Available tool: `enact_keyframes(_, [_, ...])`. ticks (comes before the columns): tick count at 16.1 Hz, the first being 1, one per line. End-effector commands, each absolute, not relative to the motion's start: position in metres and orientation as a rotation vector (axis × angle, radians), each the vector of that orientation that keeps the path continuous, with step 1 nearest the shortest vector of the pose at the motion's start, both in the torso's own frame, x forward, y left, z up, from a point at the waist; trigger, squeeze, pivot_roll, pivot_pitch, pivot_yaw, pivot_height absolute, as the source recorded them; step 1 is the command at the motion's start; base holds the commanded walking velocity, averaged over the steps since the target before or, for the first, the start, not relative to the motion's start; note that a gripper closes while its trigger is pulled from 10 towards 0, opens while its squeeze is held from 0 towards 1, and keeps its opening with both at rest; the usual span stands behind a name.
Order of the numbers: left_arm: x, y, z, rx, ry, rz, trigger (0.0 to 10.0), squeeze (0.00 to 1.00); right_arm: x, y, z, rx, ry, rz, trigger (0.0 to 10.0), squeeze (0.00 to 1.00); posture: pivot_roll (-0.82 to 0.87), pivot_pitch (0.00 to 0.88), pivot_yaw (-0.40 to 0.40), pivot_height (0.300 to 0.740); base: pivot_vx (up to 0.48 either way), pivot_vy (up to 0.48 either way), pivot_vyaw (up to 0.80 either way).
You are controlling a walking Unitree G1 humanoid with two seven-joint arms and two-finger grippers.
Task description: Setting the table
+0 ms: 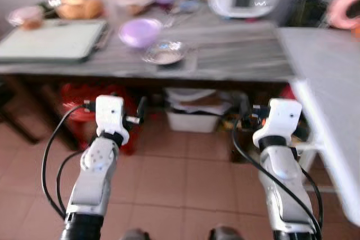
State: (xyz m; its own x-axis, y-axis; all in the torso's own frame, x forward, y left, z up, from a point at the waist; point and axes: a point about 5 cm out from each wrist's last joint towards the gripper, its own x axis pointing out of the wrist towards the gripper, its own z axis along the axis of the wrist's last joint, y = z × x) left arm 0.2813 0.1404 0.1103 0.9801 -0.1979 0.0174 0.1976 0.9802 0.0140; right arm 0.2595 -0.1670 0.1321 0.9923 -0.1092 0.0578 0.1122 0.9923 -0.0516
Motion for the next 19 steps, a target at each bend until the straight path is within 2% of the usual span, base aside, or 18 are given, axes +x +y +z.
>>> enact_keyframes(1, [0.2816, 0.1337, 0.1124, 0.005, -0.027, -0.227, 10.0, 0.0, 0.2588, -0.1735, 0.1304, -0.055, -0.044, -0.132, 10.0, 0.0, -0.06, 0.0, 0.036, 0.74, 0.0, -0.322, -0.8])
enact_keyframes(4, [0.282, 0.1335, 0.1129, 0.003, -0.029, -0.231, 10.0, 0.0, 0.2591, -0.1726, 0.1303, -0.05, -0.045, -0.13, 10.0, 0.0, -0.06, 0.0, 0.036, 0.74, 0.0, -0.322, -0.72])
enact_keyframes(9, [0.2808, 0.131, 0.113, 0.002, -0.029, -0.237, 10.0, 0.0, 0.2595, -0.1721, 0.1314, -0.057, -0.053, -0.115, 10.0, 0.0, -0.06, 0.0, 0.036, 0.74, 0.0, -0.342, 0.0])
enact_keyframes(18, [0.2806, 0.1303, 0.1129, 0.007, -0.028, -0.242, 10.0, 0.0, 0.2606, -0.1717, 0.1325, -0.064, -0.062, -0.11, 10.0, 0.0, -0.06, 0.0, 0.034, 0.74, 0.0, -0.423, 0.74])
enact_keyframes(19, [0.2804, 0.1302, 0.1128, 0.007, -0.027, -0.243, 10.0, 0.0, 0.2606, -0.172, 0.1322, -0.06, -0.06, -0.114, 10.0, 0.0, -0.06, 0.0, 0.034, 0.74, 0.0, -0.424, 0.0])
